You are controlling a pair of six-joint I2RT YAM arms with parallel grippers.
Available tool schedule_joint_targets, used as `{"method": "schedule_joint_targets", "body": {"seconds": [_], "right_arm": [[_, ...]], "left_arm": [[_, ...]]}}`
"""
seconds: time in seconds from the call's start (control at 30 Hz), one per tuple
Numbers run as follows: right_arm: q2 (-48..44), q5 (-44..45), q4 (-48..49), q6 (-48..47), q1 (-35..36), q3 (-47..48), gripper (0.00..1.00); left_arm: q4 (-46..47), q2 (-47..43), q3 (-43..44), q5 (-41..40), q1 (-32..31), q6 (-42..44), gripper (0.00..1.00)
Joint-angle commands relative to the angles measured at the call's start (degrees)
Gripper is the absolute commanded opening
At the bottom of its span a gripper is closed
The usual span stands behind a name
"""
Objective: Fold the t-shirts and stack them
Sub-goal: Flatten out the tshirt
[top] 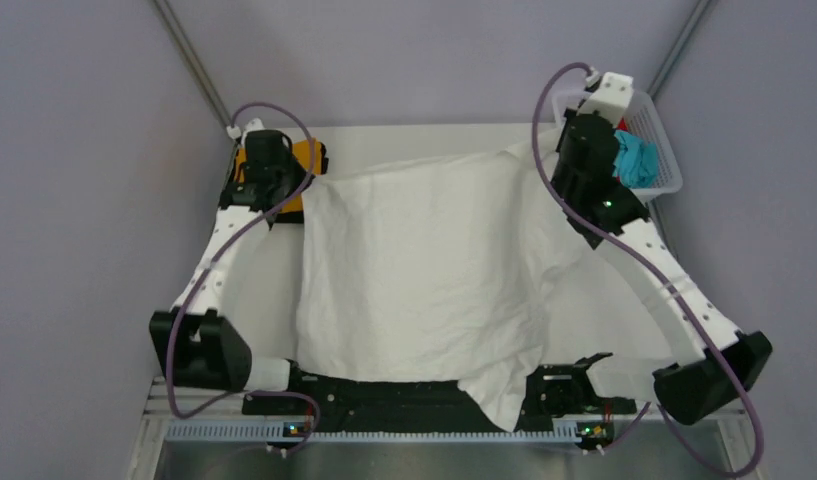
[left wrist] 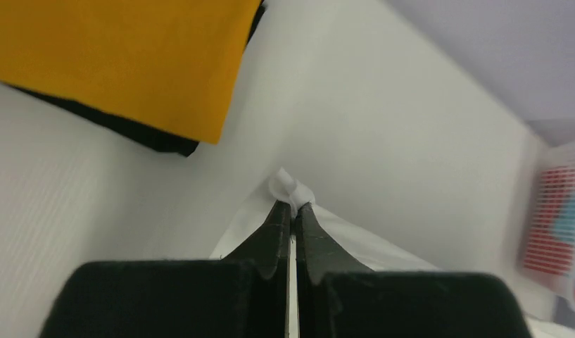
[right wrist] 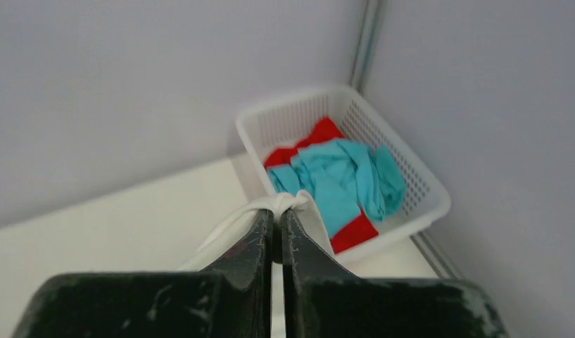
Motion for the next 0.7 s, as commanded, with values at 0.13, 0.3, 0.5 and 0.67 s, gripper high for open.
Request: {"method": "schedule_joint_targets", "body": {"seconds": [0.13, 0.3, 0.5, 0.67], "right_arm": [[12.00, -6.11, 10.64, 12.84, -7.67, -14.52, 0.00], [17.74, -8.64, 11.97, 13.29, -9.46, -14.04, 0.00], [22.77, -11.96, 12.20, 13.58, -10.91, -11.35, 0.00], [27.83, -12.29, 11.16, 13.09, -11.15, -8.25, 0.00]], "left_arm": [[5.16, 26.66, 2.34, 1.02, 0.23, -3.35, 0.00], [5.32, 34.91, 8.37, 3.02, 0.14, -3.78, 0.00], [4.56, 39.95, 14.36, 1.95, 0.23, -2.68, 0.00], [2.55, 43.53, 19.24, 1.65, 0.23, -2.37, 0.00]]}}
